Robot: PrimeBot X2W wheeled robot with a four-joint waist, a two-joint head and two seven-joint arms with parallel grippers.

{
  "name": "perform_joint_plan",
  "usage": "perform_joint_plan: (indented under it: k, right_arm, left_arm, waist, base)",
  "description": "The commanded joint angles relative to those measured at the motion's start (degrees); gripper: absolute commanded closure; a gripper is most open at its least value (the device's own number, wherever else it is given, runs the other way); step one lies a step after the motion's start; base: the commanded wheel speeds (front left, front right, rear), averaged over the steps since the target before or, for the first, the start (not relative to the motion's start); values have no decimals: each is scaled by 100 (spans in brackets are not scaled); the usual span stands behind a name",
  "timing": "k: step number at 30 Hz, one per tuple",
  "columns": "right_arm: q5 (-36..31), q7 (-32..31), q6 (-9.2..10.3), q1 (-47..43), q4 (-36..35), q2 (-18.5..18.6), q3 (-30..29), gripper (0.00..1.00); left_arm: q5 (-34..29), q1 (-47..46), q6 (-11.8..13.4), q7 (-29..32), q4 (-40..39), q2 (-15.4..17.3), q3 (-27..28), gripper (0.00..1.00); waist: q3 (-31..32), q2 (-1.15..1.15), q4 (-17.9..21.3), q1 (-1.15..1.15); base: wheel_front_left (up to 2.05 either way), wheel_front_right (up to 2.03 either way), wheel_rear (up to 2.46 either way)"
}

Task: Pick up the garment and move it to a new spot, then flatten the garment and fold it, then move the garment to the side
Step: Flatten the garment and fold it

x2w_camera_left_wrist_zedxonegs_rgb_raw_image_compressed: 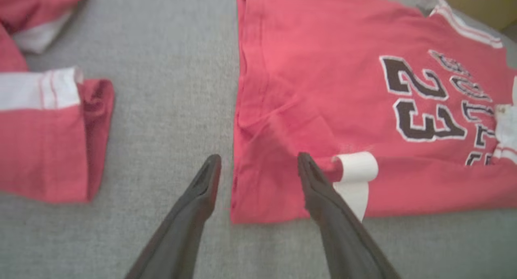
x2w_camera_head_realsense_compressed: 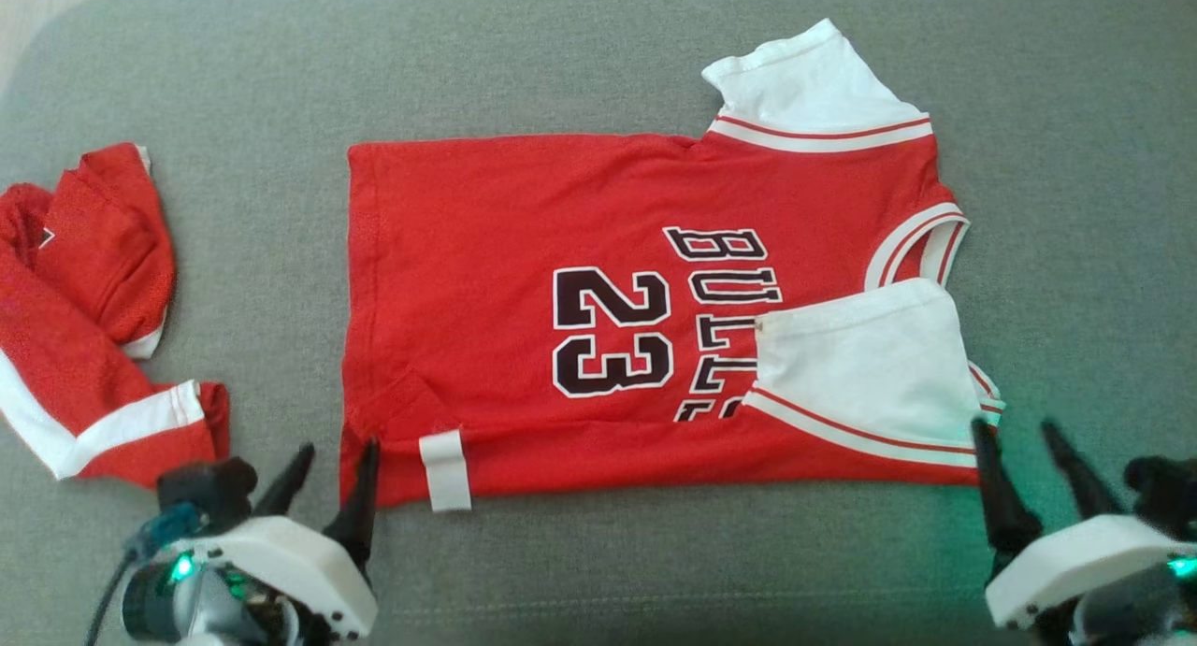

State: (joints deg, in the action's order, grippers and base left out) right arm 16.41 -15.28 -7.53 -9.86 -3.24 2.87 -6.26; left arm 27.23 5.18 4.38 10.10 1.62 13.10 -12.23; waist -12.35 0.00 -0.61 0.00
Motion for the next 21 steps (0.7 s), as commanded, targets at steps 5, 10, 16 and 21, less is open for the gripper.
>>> perform_joint_plan:
  k: [5, 10, 16, 21]
  right_arm:
    - [-345, 778, 4, 498, -682, 196, 173, 0]
    - [-539, 1094, 4, 728, -1141, 223, 308, 0]
    - [-613, 1094, 4, 805, -1359, 207, 406, 0]
    - [-586, 1073, 4, 804, -1375, 171, 415, 0]
  left_arm:
    - [-664, -342, 346, -1082, -529, -46, 248, 0]
    - [-1082, -532, 543, -1719, -835, -71, 223, 0]
    - [-1266, -738, 593, -1912, -935, -21, 188, 0]
    - [-1261, -796, 598, -1929, -843, -4, 182, 0]
  waist:
    - [91, 0, 1, 0]
    - [157, 0, 12, 0]
    - [166, 0, 10, 0]
    - [121, 0, 15, 0]
  base:
    - [0, 0, 0]
    - [0, 0, 0]
    - [0, 0, 0]
    - [0, 0, 0]
